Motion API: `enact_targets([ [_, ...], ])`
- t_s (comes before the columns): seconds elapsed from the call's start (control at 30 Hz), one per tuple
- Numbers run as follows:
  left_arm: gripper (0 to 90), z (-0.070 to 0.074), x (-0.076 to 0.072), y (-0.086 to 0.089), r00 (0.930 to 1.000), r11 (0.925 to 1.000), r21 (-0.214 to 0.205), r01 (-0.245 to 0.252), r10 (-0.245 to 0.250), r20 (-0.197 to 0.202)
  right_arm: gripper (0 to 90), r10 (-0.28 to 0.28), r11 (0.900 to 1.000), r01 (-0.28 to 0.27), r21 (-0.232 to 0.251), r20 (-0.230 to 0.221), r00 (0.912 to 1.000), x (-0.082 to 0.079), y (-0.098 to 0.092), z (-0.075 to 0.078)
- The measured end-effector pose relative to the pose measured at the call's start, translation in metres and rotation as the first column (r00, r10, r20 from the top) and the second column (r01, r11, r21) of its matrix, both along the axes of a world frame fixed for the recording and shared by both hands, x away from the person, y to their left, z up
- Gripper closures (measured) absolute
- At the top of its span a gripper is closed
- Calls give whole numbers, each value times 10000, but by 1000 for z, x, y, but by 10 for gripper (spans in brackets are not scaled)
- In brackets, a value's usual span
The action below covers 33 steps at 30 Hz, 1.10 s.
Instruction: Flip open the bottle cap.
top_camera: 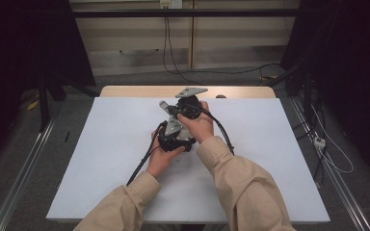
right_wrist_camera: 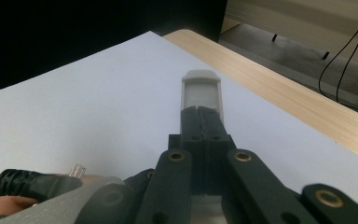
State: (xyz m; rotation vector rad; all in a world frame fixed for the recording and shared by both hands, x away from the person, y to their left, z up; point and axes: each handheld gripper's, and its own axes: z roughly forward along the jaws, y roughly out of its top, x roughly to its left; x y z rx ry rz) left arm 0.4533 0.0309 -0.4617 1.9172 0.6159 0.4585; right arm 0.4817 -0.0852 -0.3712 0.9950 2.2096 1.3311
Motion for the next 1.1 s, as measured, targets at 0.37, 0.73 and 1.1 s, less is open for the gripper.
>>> enact_targets([
  [0.37,91,2,3,8,9999,9999,106,46,-45,-138,776,136,9999,-136,-35,217,9997,-5,1,5],
  [0.73,72,6,-3,15,9982,9998,59,188,-184,-571,444,-475,9985,471,283,134,9988,-19,-21,12],
  [1.1,64,21,-13,40,9979,9991,-409,55,-82,-648,216,-1089,9912,1076,775,127,9940,-36,-57,11],
])
